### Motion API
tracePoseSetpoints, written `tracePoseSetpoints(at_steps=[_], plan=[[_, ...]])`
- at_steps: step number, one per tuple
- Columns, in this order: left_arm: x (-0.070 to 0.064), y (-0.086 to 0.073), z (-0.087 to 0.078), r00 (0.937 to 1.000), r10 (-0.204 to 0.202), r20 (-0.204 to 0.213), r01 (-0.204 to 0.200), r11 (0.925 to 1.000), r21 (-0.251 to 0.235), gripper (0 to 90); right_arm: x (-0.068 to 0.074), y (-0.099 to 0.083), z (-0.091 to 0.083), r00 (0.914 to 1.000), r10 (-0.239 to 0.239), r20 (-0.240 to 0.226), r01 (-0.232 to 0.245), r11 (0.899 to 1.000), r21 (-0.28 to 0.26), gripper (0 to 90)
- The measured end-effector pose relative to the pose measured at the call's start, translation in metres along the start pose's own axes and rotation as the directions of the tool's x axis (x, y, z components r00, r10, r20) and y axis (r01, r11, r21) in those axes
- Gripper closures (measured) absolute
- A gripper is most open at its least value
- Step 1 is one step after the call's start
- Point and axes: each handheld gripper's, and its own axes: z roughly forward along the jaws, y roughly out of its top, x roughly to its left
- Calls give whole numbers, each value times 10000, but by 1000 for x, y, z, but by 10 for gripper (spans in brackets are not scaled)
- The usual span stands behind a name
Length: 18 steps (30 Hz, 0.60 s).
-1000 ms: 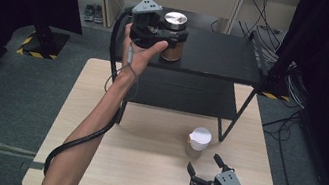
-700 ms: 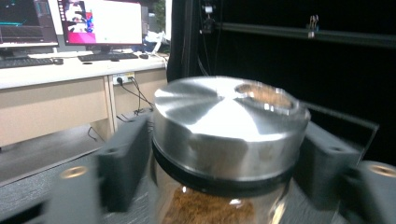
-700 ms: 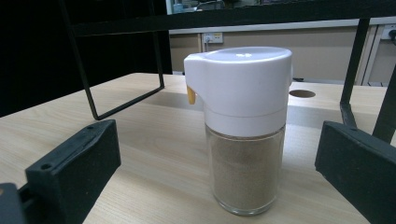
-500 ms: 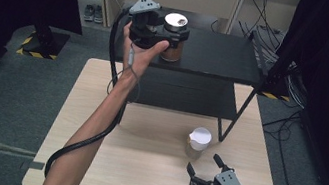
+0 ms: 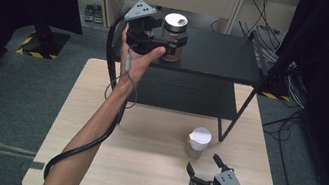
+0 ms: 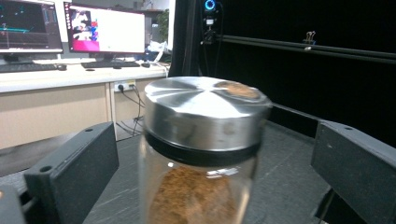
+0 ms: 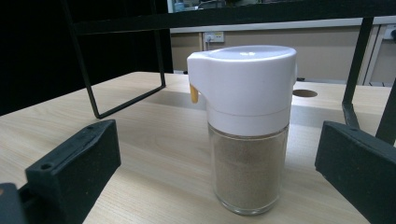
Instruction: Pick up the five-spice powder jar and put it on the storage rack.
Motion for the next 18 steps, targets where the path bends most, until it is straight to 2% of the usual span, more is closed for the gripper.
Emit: tracePoseSetpoints(at_steps=[6,10,13,16,18], plan=[[-8,-2,-6,9998,177,-50,-178,9996,-213,1,0,0,0,10000,-5,17,5,10000,-6,4],[-12,-5,-11,9999,107,-102,-110,9995,-303,1,0,0,0,10000,-15,23,15,10000,-8,4],[-15,-9,-15,9999,77,-151,-83,9992,-383,3,0,0,0,10000,-13,26,13,10000,-21,4],[-17,-16,-20,10000,-6,-28,4,9988,-494,2,0,0,0,10000,-25,27,25,10000,-21,4],[-20,-19,-22,9999,147,-7,-147,9987,-489,3,0,0,0,10000,-32,37,32,10000,-13,4]])
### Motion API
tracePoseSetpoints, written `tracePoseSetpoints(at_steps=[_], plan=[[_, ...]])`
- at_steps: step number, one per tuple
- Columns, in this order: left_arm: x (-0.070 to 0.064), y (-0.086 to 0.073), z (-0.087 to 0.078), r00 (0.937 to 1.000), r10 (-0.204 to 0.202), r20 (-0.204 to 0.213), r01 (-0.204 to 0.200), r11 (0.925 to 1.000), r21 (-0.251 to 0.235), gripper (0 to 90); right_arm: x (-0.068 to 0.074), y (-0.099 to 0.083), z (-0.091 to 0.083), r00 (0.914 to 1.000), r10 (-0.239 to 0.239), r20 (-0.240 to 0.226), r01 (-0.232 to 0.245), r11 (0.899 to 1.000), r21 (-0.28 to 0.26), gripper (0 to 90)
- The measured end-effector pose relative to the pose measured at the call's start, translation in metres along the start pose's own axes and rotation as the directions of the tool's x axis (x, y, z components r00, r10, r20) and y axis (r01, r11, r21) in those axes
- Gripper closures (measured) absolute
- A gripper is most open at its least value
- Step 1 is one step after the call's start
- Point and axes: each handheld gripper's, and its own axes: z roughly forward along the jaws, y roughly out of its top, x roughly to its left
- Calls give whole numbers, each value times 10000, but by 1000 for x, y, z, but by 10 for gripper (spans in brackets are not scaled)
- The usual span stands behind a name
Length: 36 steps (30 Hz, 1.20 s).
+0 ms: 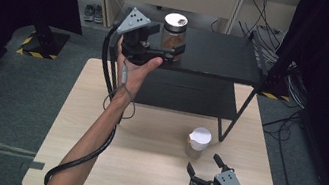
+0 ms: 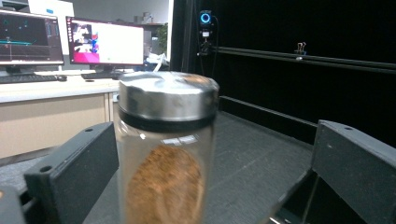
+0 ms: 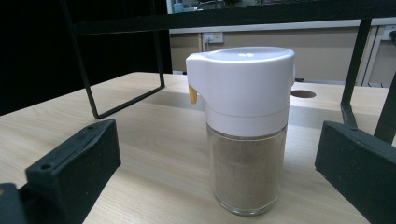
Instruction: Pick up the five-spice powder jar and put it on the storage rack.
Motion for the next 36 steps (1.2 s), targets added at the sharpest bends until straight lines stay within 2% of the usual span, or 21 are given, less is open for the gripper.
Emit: tracePoseSetpoints(at_steps=[2,11,15,20,29,31,33,36], plan=[[-2,-2,-1,9999,103,39,-103,9999,5,3,0,0,0,10000,-1,7,1,10000,9,4],[-8,-17,-15,9994,39,345,-34,9999,-133,3,0,0,0,10000,6,24,-6,10000,-23,4],[-11,-35,-25,9985,-21,548,44,9992,-409,3,0,0,0,10000,-7,18,7,10000,-28,4],[-19,-54,-31,9974,75,721,-41,9988,-479,3,1,0,1,10000,-29,13,29,10000,21,4],[-38,-97,-47,9966,359,743,-306,9971,-704,3,0,0,0,10000,-4,11,4,10000,-28,4],[-41,-104,-50,9963,491,705,-445,9968,-657,3,0,0,0,10000,-14,1,14,10000,-19,4],[-40,-112,-52,9959,316,851,-262,9976,-640,3,0,0,0,10000,-27,-21,27,10000,1,4],[-40,-121,-54,9957,304,875,-261,9984,-503,3,0,0,0,10000,-36,-27,36,10000,-4,4]])
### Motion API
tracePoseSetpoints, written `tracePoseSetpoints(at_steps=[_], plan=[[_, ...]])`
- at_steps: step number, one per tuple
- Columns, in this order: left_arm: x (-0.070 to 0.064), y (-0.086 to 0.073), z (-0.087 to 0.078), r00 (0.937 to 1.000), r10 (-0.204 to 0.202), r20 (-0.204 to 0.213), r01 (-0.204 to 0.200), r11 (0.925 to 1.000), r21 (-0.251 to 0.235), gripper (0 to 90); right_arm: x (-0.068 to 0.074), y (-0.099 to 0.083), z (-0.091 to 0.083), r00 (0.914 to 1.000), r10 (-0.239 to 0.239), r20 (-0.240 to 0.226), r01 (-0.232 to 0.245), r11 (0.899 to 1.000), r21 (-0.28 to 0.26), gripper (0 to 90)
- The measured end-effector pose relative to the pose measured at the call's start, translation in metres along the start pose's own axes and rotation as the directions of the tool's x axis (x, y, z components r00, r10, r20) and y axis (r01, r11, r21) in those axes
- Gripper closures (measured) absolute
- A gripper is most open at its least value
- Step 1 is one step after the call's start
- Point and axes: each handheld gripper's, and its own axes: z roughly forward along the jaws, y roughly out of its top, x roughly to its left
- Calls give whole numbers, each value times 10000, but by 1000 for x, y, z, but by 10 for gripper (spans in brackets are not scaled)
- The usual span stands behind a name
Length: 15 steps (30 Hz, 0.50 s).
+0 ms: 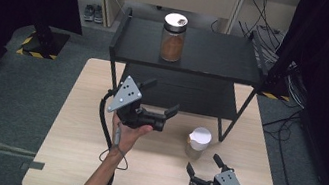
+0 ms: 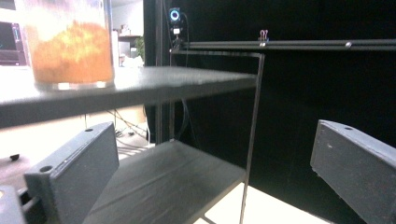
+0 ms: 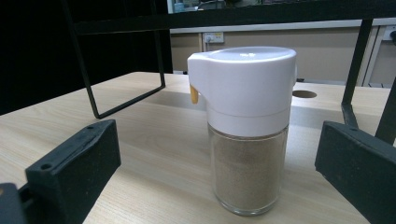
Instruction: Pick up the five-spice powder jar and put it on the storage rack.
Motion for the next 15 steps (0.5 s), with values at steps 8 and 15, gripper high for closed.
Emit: tracePoseSetpoints(at_steps=[8,15], plan=[[-7,-37,-14,9996,76,-253,-74,10000,64,3,-1,0,-1,10000,60,44,-60,10000,-28,4],[-1,-81,-25,9986,-313,-418,320,9994,164,3,-1,0,0,10000,43,25,-43,10000,-19,4]])
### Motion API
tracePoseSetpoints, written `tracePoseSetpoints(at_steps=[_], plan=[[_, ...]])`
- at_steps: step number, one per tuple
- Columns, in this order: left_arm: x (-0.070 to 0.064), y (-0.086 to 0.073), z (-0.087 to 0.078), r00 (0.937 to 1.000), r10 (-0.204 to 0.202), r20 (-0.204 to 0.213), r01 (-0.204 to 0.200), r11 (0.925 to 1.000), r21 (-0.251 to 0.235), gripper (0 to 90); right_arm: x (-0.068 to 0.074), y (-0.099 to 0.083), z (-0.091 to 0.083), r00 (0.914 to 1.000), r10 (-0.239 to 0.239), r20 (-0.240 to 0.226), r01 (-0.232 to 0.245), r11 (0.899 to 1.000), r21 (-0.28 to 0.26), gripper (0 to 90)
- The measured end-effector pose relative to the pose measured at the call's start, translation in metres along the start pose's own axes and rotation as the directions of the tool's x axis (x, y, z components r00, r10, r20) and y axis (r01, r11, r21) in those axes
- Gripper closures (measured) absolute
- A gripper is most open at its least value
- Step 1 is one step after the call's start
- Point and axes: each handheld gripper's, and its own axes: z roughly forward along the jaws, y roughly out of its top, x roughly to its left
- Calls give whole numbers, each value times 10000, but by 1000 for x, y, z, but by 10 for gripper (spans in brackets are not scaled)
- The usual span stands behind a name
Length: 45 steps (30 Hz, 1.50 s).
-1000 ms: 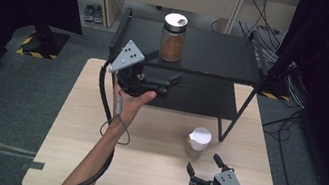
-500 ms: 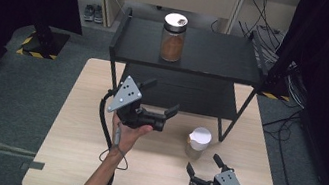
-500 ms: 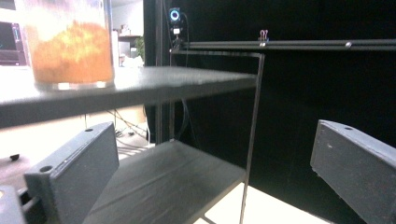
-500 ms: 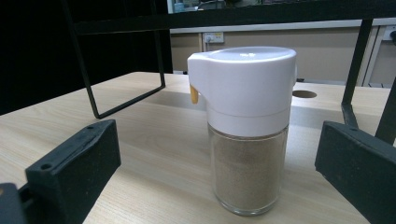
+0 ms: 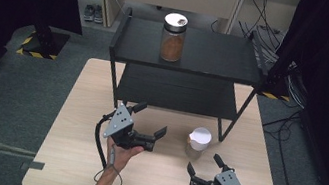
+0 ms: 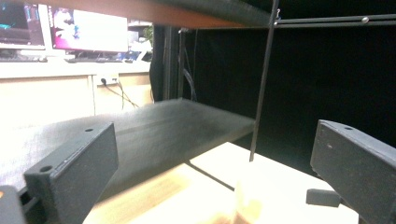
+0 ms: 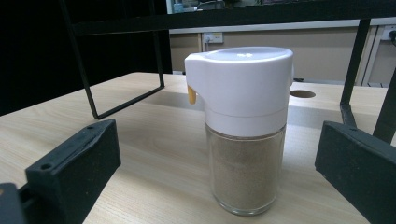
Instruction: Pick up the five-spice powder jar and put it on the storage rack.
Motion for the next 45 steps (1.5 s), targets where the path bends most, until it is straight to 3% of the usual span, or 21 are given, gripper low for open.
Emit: tracePoseSetpoints(at_steps=[4,20,28,39,45], plan=[[2,-15,-3,9999,-156,14,156,9999,-17,3,0,0,0,10000,-5,6,5,10000,-3,4],[-6,-44,-26,9999,-57,-142,61,9996,271,3,0,0,-1,10000,-17,15,17,10000,-6,4],[-11,-67,-41,9988,-161,-470,179,9991,374,3,-1,0,-1,10000,20,8,-20,10000,-5,4],[-15,-95,-57,9959,-595,-686,635,9962,588,3,-2,-1,0,9999,111,-48,-111,9999,5,4],[-21,-103,-64,9944,-389,-978,477,9948,899,3,-2,-1,0,9999,114,-1,-114,9999,-12,4]])
